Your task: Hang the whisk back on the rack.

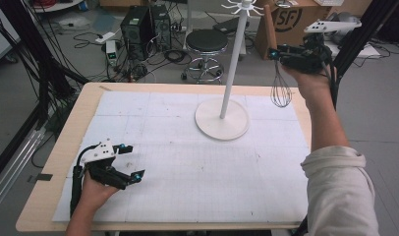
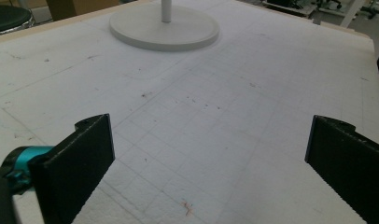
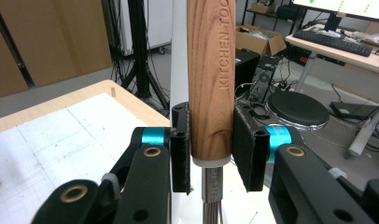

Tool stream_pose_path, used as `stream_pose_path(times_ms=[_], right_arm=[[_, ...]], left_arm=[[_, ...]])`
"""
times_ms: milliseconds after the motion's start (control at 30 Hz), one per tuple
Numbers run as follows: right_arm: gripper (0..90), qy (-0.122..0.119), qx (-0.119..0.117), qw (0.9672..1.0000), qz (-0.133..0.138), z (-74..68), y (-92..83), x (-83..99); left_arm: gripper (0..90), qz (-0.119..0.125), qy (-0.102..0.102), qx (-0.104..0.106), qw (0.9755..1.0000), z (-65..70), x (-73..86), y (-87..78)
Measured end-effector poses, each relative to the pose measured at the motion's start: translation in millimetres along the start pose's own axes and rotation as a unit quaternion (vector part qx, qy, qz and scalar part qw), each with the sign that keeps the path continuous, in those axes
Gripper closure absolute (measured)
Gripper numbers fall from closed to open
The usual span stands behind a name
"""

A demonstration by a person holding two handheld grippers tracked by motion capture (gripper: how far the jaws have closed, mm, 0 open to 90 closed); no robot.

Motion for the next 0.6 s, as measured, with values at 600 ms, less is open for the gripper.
stream_pose_path(times_ms=[600], right_arm=[[70.3,-0.010,0.029,0.9984,-0.047,-8.3,33.0,3.5]], left_arm=[[1.9,0.000,-0.002,0.000,1.0000,-1.2,0.5,-0.6]])
Point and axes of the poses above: each handheld gripper's, and its own axes: y roughly forward along the jaws, x roughly out of its underside, z roughly to its right, the point moved 5 cm from there along y, roughly forward along the jaws, and after that the axes turned 12 degrees about -y, right-handed, at the moved point
